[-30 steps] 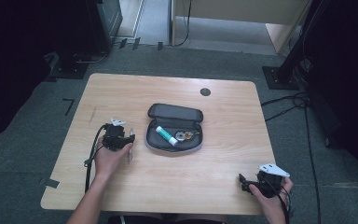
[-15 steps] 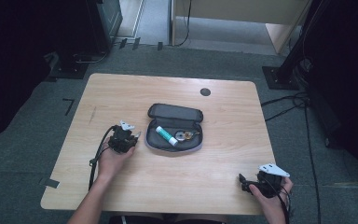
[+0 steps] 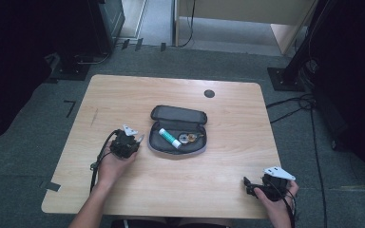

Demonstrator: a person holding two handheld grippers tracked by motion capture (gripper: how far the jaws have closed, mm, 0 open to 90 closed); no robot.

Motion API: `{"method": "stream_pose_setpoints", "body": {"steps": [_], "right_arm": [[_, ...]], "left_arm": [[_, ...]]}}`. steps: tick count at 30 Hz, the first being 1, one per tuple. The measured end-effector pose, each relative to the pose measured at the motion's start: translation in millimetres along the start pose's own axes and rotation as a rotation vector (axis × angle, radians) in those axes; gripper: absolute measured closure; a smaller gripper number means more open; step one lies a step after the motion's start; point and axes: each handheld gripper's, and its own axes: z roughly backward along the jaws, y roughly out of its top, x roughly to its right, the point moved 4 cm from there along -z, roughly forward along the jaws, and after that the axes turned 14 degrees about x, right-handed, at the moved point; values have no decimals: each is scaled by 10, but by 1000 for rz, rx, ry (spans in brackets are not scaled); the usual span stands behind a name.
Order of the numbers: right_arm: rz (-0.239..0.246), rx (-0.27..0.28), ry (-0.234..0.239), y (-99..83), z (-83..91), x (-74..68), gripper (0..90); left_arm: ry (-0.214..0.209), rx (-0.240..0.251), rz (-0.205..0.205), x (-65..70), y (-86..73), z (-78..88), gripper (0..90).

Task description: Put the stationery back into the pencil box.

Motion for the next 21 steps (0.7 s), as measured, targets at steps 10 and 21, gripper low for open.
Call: {"method": "stream_pose_setpoints", "body": {"steps": [10, 21], "right_arm": [[-5, 1, -6, 1, -1, 1, 0], [-5, 1, -6, 1, -1, 1, 0]], "left_arm": [[-53, 62, 73, -98, -29, 87, 812], [-120, 172, 103, -92, 125, 291, 812]]}}
